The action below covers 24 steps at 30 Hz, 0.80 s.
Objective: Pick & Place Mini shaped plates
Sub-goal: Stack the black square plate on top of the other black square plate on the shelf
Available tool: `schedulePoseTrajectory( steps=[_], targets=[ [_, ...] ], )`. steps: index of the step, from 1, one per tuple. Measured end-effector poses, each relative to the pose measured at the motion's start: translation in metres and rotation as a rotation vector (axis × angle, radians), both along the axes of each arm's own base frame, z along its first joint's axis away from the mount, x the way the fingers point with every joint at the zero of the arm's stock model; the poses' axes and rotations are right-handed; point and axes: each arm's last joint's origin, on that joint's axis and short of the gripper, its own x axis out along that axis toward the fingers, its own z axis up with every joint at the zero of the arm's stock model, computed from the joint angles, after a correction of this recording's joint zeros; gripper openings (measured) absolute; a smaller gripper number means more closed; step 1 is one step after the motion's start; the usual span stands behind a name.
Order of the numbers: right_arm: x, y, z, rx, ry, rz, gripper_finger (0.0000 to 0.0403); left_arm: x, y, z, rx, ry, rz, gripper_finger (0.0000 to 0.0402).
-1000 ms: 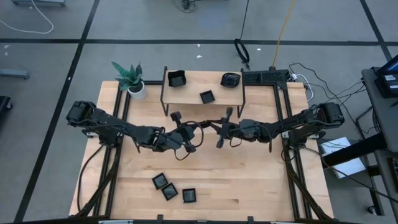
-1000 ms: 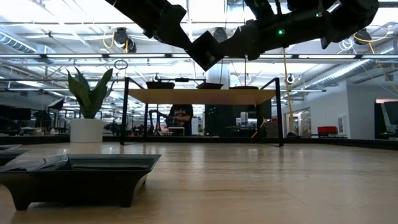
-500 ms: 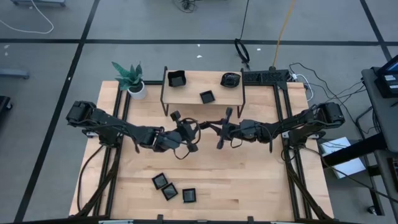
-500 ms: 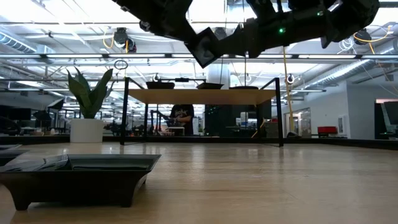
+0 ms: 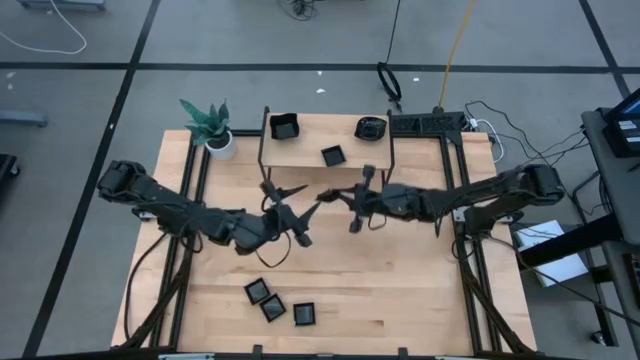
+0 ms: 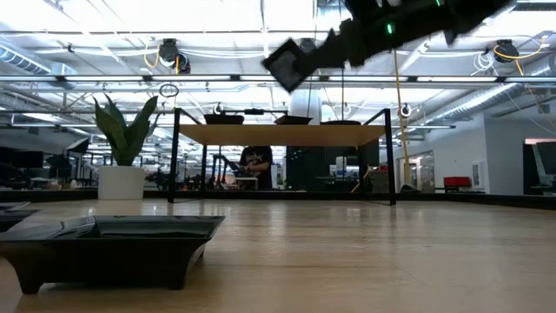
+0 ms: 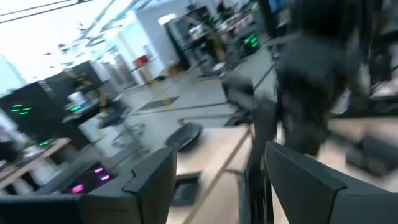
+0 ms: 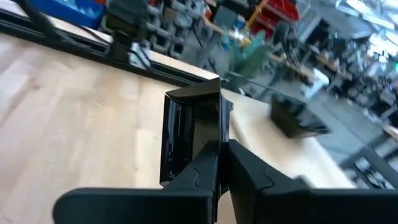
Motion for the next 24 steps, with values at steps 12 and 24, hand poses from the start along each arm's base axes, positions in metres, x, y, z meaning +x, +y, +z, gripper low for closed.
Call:
schedulePoseTrajectory(
  steps=[12, 24],
  targets=[
    [-0.009, -0.109, 0.110, 0.336, 0.190, -0.117, 0.0015, -0.012, 0.012, -0.024, -0.023, 0.088, 0.321, 0.0234],
    [0.011, -0.173, 0.073, 0.668, 0.235, -0.186, 0.0015, -0.026, 0.021, -0.049, -0.109, 0.144, 0.375, 0.0232]
  ],
)
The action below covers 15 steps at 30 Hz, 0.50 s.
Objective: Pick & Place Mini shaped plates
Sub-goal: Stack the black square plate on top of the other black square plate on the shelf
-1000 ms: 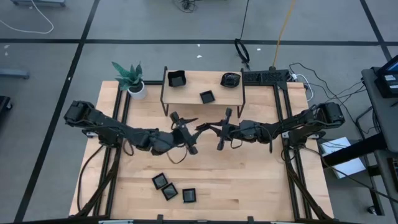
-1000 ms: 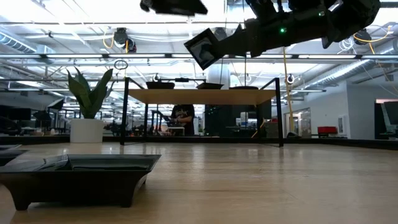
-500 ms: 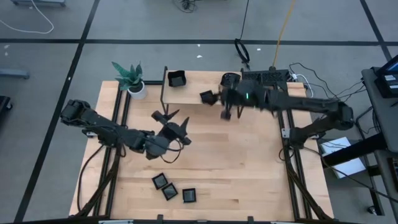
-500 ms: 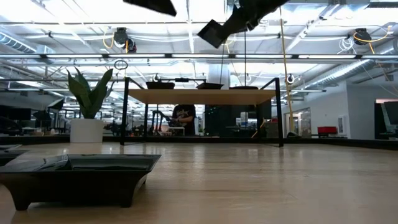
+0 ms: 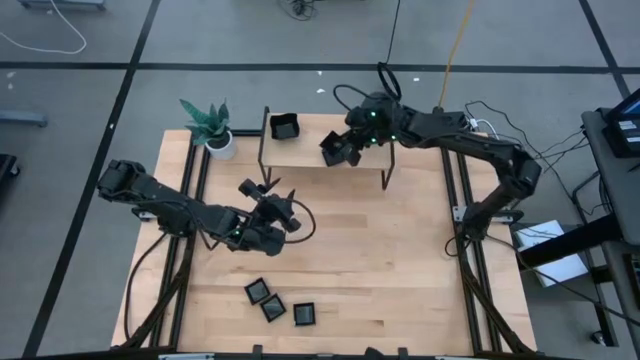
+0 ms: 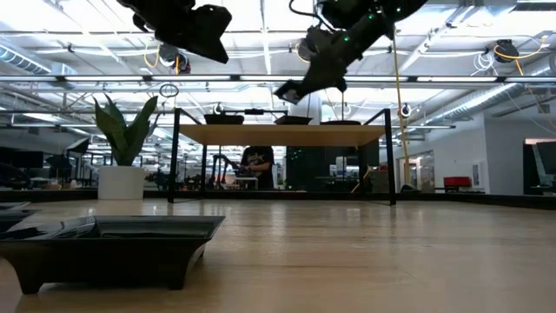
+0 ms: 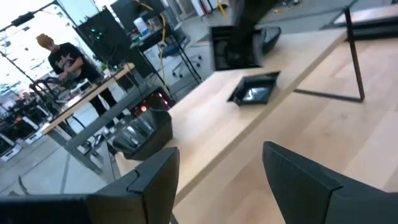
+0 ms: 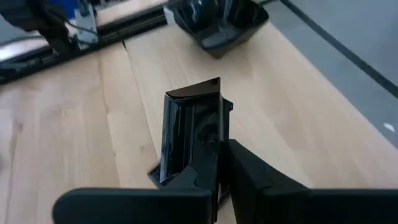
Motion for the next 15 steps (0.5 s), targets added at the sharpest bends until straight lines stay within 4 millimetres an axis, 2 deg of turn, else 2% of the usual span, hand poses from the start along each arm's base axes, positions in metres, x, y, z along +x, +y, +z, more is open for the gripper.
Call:
schedulePoseTrajectory(
  steps=[5, 11, 15],
  targets=[
    [0.009, -0.004, -0.012, 0.038, 0.008, -0.021, 0.0015, 0.001, -0.001, -0.001, -0.011, 0.033, -0.035, 0.0232],
    [0.015, 0.001, -0.023, 0.074, 0.053, -0.009, 0.0015, 0.001, -0.001, -0.001, -0.022, 0.029, -0.041, 0.0232],
    [0.018, 0.005, -0.023, 0.072, 0.048, 0.003, 0.0015, 0.001, -0.001, -0.001, -0.030, 0.021, -0.043, 0.0232]
  ],
)
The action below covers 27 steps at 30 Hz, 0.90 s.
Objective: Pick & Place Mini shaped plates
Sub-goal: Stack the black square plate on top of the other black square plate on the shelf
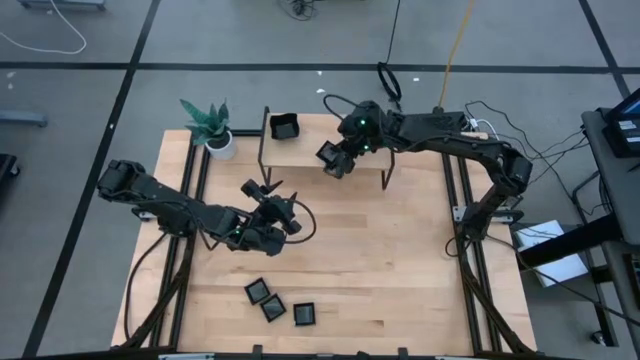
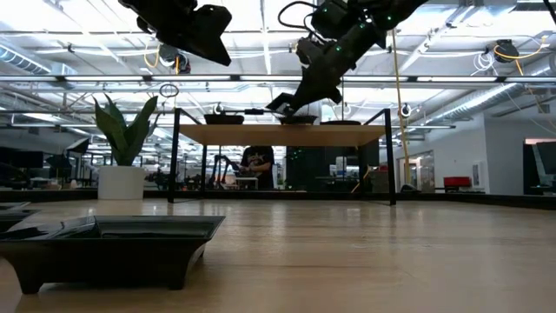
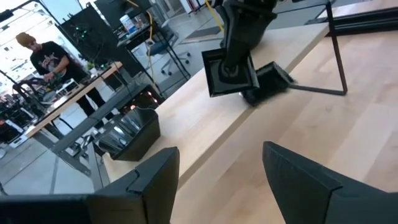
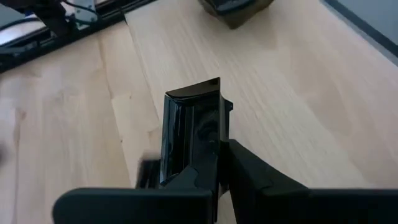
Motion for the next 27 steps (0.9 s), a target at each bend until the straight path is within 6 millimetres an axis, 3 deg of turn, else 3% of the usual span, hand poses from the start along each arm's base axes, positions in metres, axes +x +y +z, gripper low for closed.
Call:
schedulePoseTrajectory(
  steps=[7, 15, 21, 27],
  targets=[
    [-0.002, 0.000, 0.003, -0.044, 0.014, -0.029, 0.0015, 0.000, 0.000, 0.000, -0.010, -0.016, 0.004, 0.0232],
    [-0.019, 0.008, 0.020, -0.076, 0.039, 0.002, 0.0015, 0.000, 0.000, 0.000, -0.019, -0.029, 0.008, 0.0232],
    [-0.026, 0.003, 0.017, -0.079, 0.085, 0.002, 0.0015, 0.000, 0.000, 0.000, -0.021, -0.032, 0.009, 0.0232],
    [-0.020, 0.025, 0.013, 0.004, 0.099, 0.145, 0.0015, 0.001, 0.001, -0.001, -0.036, -0.028, -0.002, 0.0232]
  ],
)
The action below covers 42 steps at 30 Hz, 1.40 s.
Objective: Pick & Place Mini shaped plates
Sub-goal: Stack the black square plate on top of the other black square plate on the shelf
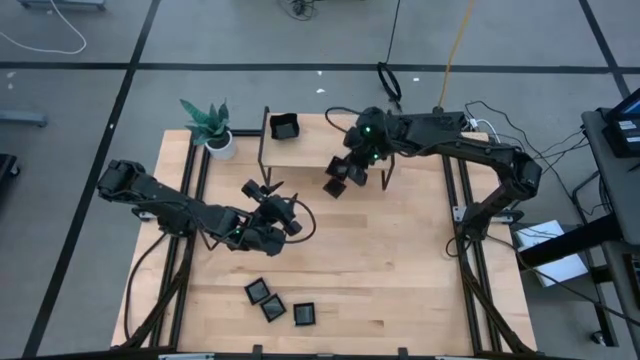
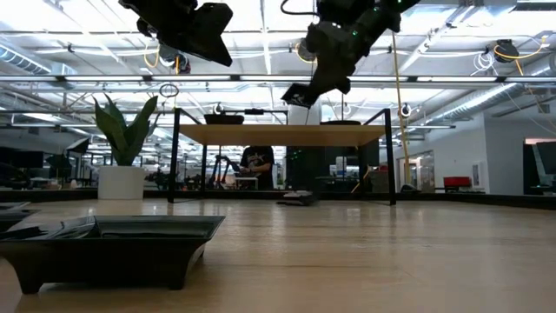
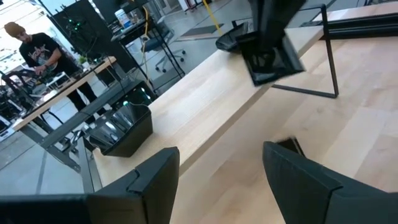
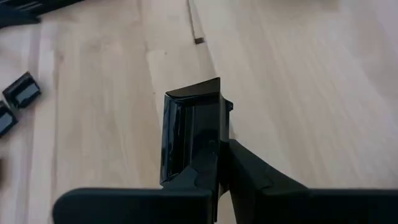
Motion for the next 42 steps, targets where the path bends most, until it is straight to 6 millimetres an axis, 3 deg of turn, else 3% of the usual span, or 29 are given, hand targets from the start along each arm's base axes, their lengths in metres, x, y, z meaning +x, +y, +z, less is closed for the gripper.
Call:
schedulePoseTrajectory(
  steps=[3, 8, 13, 19, 29, 36, 39, 42],
  targets=[
    [0.000, 0.000, 0.000, -0.051, 0.020, -0.019, 0.0015, 0.000, 0.001, 0.000, -0.009, -0.002, 0.000, 0.0232],
    [-0.002, -0.020, -0.001, -0.172, 0.028, -0.129, 0.0015, 0.001, 0.002, -0.001, -0.028, -0.006, -0.007, 0.0232],
    [-0.001, -0.036, -0.010, -0.102, -0.001, -0.115, 0.0015, 0.001, 0.002, -0.001, -0.030, -0.006, -0.008, 0.0232],
    [0.001, -0.040, -0.015, -0.096, 0.003, -0.119, 0.0021, 0.001, 0.002, -0.001, -0.030, -0.006, -0.007, 0.0232],
    [0.004, -0.039, -0.015, -0.139, 0.011, -0.126, 0.0104, 0.001, 0.002, -0.001, -0.035, -0.014, -0.005, 0.0232],
    [0.008, -0.030, -0.007, -0.250, 0.001, -0.125, 0.0156, 0.001, 0.002, -0.001, -0.051, -0.007, -0.022, 0.0232],
    [0.016, -0.015, -0.003, -0.297, -0.014, -0.045, 0.0163, 0.001, 0.002, -0.001, -0.050, -0.003, -0.022, 0.0232],
    [0.022, 0.015, -0.004, -0.353, 0.024, 0.120, 0.0164, 0.001, 0.002, -0.001, -0.050, -0.003, -0.022, 0.0232]
  ],
)
